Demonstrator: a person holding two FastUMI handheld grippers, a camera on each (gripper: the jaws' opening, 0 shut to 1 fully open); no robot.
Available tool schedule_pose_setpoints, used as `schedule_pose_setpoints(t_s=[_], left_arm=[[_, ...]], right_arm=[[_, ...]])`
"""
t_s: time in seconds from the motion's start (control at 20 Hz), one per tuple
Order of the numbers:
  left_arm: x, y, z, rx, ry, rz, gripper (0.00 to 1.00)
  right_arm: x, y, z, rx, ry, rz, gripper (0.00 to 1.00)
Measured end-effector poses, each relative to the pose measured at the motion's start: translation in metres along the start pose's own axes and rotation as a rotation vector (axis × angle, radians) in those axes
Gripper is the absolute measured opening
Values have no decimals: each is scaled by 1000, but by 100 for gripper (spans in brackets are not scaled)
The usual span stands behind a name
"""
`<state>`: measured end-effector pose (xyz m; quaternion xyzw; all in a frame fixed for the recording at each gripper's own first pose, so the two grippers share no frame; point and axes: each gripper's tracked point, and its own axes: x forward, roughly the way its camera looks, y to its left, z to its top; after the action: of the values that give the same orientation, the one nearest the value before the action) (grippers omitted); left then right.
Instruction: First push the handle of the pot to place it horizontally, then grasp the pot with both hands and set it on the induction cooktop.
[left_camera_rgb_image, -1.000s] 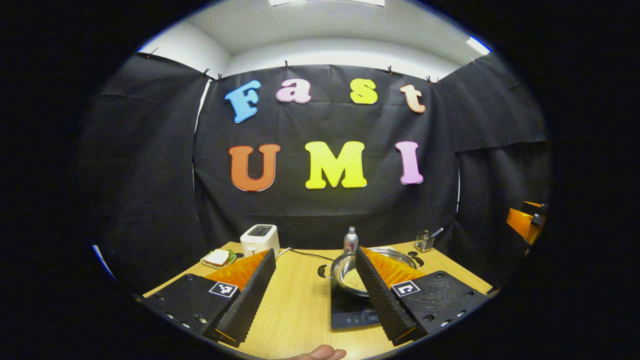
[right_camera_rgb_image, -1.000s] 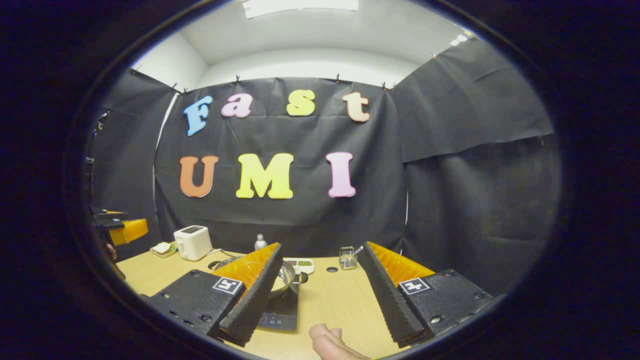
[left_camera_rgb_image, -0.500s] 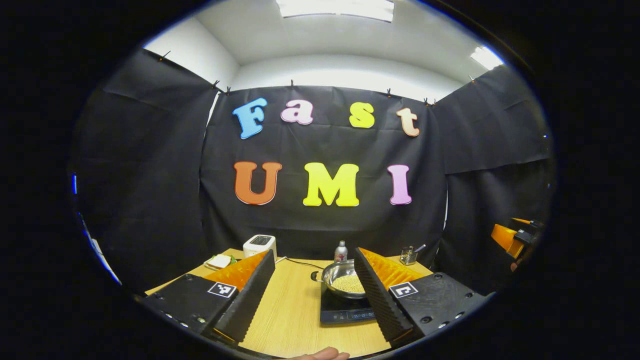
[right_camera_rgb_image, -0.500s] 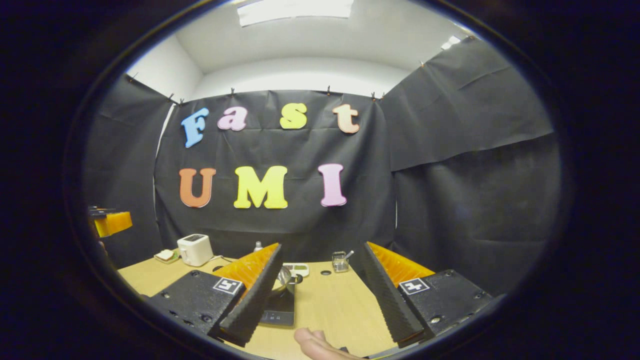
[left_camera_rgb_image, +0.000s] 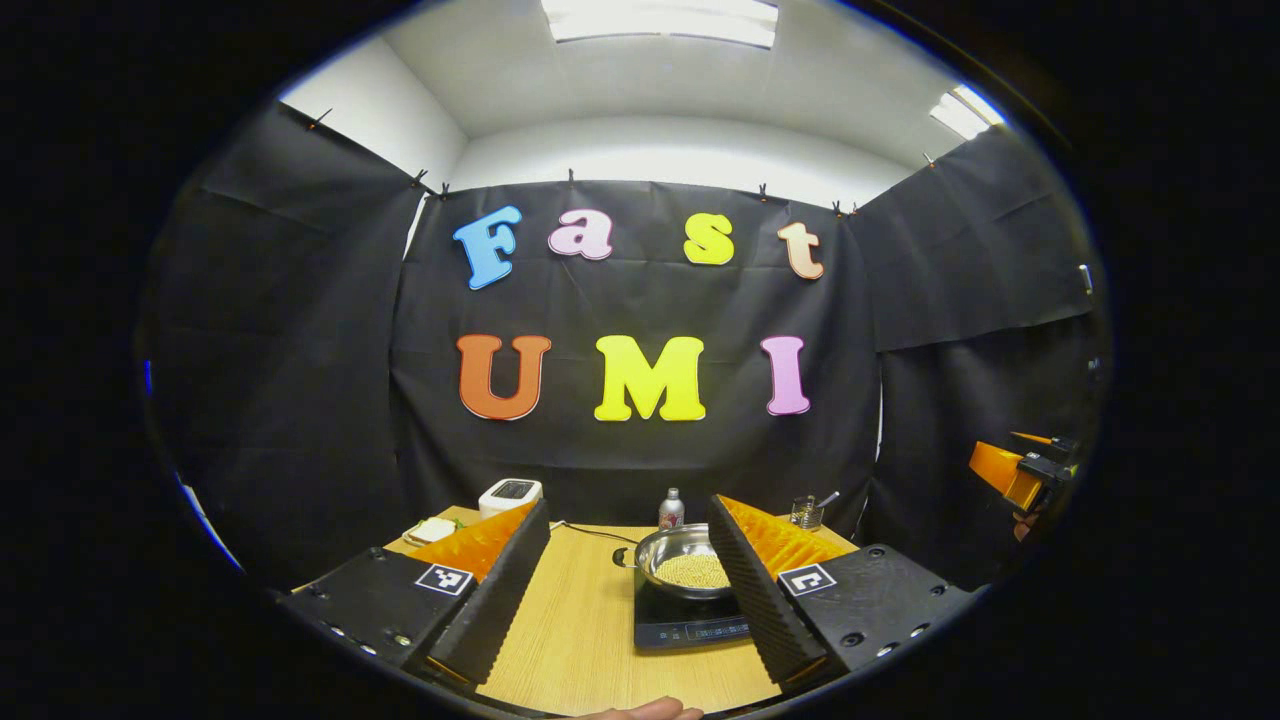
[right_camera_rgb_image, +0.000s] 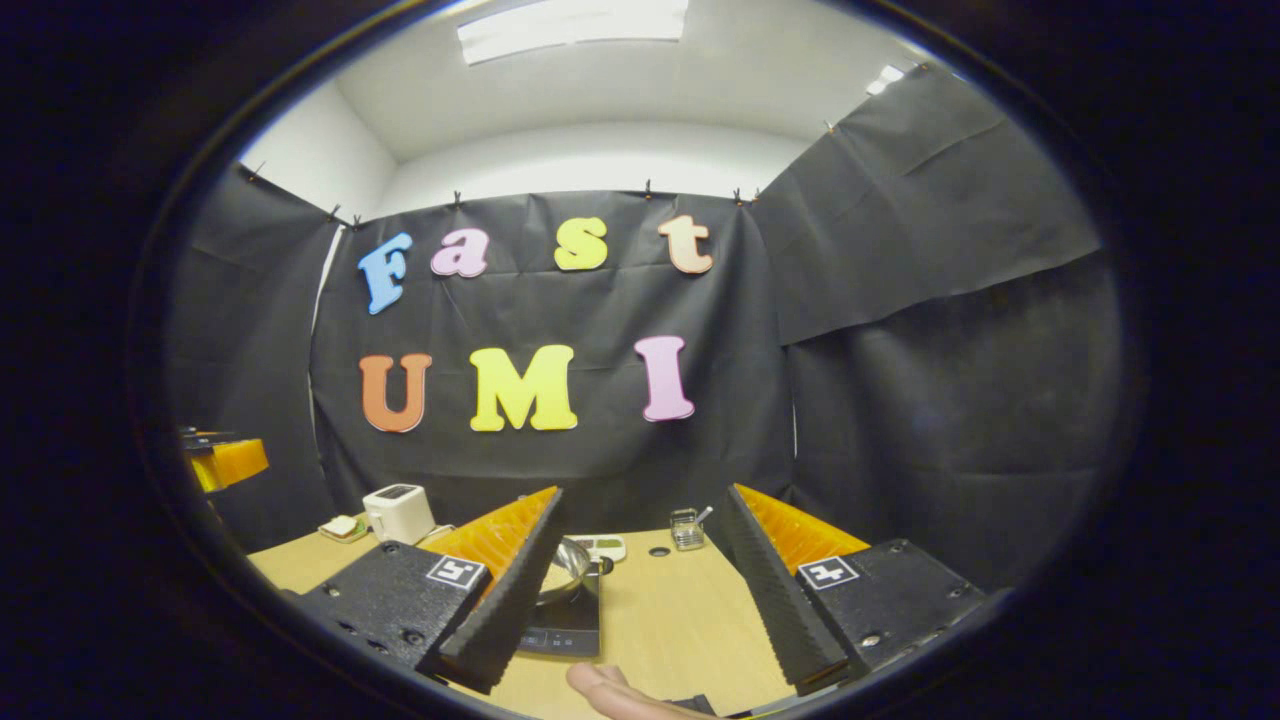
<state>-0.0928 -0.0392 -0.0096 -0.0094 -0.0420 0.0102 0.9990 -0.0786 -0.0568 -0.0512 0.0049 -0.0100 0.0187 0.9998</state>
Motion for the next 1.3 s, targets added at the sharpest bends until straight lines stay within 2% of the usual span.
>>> schedule_pose_setpoints(t_s=[0.5, 1.3], left_arm=[[-17, -16, 4, 48, -25, -39, 95], [-14, -9, -5, 50, -14, -10, 95]], right_arm=[[-10, 21, -1, -42, -3, 48, 98], [-12, 27, -10, -29, 15, 74, 98]])
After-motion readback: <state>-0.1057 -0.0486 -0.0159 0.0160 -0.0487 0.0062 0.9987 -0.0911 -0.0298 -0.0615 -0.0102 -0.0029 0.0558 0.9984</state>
